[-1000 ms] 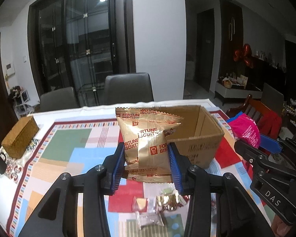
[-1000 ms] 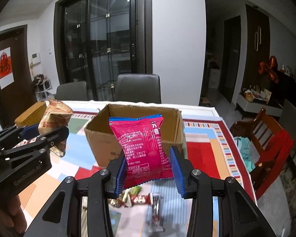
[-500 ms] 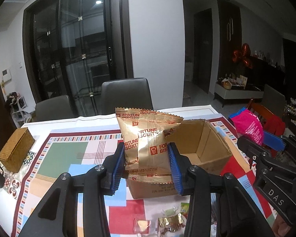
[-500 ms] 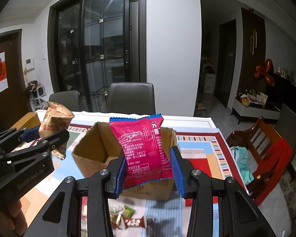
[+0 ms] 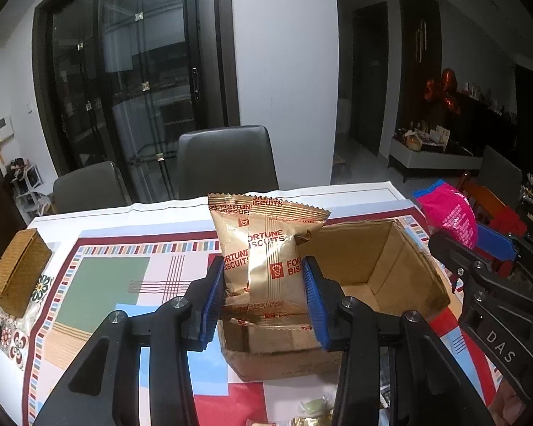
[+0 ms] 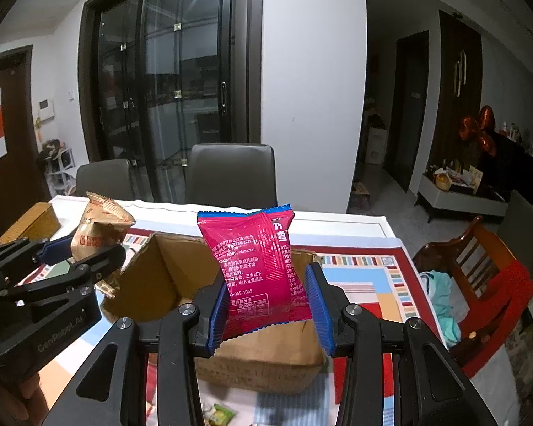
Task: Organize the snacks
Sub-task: 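Carry both packets over the cardboard box and open both tools to drop them, then withdraw both tools from the box back toward the remaining snacks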
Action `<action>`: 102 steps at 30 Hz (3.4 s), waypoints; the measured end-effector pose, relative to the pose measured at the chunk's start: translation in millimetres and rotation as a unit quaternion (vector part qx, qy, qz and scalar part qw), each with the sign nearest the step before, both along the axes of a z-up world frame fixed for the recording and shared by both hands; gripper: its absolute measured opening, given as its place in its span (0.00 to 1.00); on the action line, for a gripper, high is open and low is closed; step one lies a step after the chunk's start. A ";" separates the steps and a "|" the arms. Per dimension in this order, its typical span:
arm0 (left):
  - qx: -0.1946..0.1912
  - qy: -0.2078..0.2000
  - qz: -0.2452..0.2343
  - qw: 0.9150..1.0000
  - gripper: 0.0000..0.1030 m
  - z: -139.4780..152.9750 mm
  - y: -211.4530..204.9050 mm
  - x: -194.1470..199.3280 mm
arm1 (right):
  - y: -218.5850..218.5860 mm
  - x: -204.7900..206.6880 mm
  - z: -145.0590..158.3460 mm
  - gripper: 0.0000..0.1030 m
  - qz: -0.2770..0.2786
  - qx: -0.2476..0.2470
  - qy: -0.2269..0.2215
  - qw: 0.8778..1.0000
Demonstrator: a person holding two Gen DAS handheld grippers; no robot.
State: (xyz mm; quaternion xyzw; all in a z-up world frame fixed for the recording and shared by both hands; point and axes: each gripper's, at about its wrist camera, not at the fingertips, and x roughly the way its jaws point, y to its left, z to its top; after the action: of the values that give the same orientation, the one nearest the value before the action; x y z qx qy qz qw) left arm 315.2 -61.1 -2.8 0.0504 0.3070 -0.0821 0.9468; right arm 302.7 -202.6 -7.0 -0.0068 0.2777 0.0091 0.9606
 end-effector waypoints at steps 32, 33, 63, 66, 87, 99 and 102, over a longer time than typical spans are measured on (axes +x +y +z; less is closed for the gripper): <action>0.019 -0.017 0.032 0.999 0.87 5.4 11.2 -15.4 | -6.2 -0.2 3.9 0.81 -0.029 -0.005 -0.007 1.000; 0.021 -0.018 0.032 0.999 0.87 5.7 11.2 -18.5 | -6.4 -3.0 4.9 0.81 -0.029 -0.004 -0.008 1.000; 0.031 -0.010 0.042 0.999 0.89 -17.3 21.1 -85.9 | -7.5 -70.0 -15.2 0.81 -0.036 0.001 0.004 0.999; 0.030 -0.006 0.044 0.999 0.89 -21.9 22.9 -90.7 | -6.5 -74.4 -19.2 0.81 -0.036 0.000 0.007 0.999; 0.019 0.014 0.052 0.998 0.89 -60.5 28.1 -116.5 | -5.4 -94.8 -48.8 0.81 -0.038 0.000 0.030 0.999; 0.021 0.022 0.052 0.998 0.89 -80.5 27.5 -127.9 | -5.8 -103.4 -67.6 0.81 -0.039 0.000 0.046 0.998; 0.021 0.027 0.052 0.998 0.89 -85.8 27.6 -128.8 | -6.0 -105.3 -73.6 0.81 -0.039 0.000 0.051 0.998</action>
State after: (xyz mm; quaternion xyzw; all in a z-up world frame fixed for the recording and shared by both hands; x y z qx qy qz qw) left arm 186.4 -33.5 -88.6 0.0519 0.3363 -0.0281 0.9399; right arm 197.4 -208.6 -80.5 0.0043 0.3264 -0.0283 0.9448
